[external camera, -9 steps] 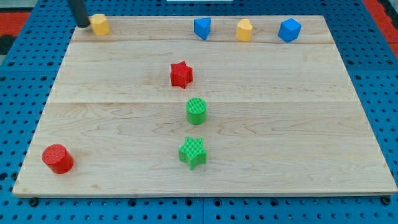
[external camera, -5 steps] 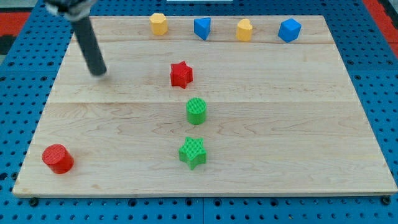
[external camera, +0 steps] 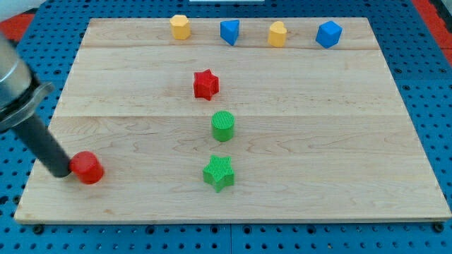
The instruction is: Move red circle to the center left
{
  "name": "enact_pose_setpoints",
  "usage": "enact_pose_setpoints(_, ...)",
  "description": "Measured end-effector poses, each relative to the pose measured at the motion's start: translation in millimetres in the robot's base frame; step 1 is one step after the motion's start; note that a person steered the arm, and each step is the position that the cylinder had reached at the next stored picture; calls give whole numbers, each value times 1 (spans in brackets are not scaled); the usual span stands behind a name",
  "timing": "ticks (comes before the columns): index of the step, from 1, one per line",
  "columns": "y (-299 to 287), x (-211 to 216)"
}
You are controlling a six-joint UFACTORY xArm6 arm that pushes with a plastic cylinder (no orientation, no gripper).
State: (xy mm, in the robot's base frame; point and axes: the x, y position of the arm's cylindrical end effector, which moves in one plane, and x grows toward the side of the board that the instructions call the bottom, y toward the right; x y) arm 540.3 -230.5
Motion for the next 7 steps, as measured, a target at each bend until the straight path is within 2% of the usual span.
enact_pose_setpoints(1, -2, 26)
enact_pose_setpoints(2, 34, 52)
enact_pose_setpoints(3, 23, -4)
enact_pose_setpoints(5, 48, -128)
enact_pose_setpoints(6, 33, -188)
enact_pose_setpoints(7, 81, -195)
